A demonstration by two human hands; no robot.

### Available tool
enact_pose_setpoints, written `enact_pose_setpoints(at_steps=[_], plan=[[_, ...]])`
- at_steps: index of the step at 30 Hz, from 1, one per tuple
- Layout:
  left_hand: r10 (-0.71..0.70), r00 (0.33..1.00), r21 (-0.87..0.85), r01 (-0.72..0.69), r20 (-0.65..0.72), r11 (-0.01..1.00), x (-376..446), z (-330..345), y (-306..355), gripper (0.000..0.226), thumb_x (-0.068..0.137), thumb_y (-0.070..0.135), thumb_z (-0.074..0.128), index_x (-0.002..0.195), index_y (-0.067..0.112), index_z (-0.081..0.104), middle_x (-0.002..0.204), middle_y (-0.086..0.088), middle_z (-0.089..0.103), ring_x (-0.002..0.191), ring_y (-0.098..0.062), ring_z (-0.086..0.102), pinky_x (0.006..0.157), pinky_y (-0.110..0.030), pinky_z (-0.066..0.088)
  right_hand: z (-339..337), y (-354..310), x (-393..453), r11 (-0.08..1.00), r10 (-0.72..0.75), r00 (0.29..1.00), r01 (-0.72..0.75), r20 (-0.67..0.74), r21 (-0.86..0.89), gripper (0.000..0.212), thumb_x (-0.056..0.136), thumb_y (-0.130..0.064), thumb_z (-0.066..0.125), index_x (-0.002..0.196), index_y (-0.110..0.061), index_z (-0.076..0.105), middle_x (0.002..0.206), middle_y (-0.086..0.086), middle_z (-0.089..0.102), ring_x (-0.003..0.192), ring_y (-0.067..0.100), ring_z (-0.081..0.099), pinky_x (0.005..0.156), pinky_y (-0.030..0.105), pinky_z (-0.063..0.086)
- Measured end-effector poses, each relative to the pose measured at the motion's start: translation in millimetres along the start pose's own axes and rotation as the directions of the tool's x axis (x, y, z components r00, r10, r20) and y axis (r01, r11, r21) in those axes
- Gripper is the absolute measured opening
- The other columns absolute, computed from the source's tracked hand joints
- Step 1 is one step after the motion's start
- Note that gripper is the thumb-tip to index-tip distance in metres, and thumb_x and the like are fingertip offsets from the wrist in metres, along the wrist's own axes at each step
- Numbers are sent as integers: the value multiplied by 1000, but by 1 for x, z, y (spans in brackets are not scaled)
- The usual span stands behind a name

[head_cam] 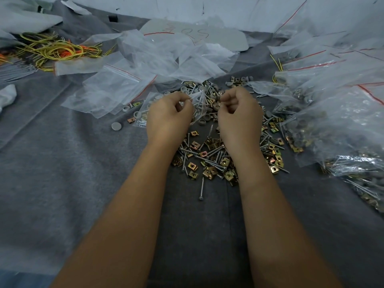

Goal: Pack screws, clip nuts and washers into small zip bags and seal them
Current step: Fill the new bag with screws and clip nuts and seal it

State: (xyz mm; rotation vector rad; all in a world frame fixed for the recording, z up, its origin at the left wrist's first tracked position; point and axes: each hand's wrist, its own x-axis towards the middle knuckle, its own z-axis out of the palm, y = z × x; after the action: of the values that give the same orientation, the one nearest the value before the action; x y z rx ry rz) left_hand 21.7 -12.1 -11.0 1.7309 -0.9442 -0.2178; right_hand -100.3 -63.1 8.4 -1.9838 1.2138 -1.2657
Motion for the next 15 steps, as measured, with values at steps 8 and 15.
enact_pose_setpoints(at_steps=[8, 15], plan=[[-35, 999, -10, 35, -36, 999, 1, -2, 1, 15, 89, 29, 54, 88, 38, 66, 53, 10, 54, 44, -2, 44, 52, -29, 40, -6, -2, 1, 995, 53, 996, -48, 67, -83, 19, 89, -7, 60, 88, -26, 63, 83, -14, 60, 75, 3, 58, 65, 21, 47], [-59, 992, -39, 55, -113, 998, 1, -4, 4, 16, 89, 25, 57, 82, 39, 63, 56, 9, 54, 49, -1, 45, 53, -26, 36, -9, -13, -5, 925, -97, 853, 267, 513, -270, 22, 80, -29, 64, 98, -29, 75, 78, -14, 55, 91, 15, 57, 87, 35, 46]])
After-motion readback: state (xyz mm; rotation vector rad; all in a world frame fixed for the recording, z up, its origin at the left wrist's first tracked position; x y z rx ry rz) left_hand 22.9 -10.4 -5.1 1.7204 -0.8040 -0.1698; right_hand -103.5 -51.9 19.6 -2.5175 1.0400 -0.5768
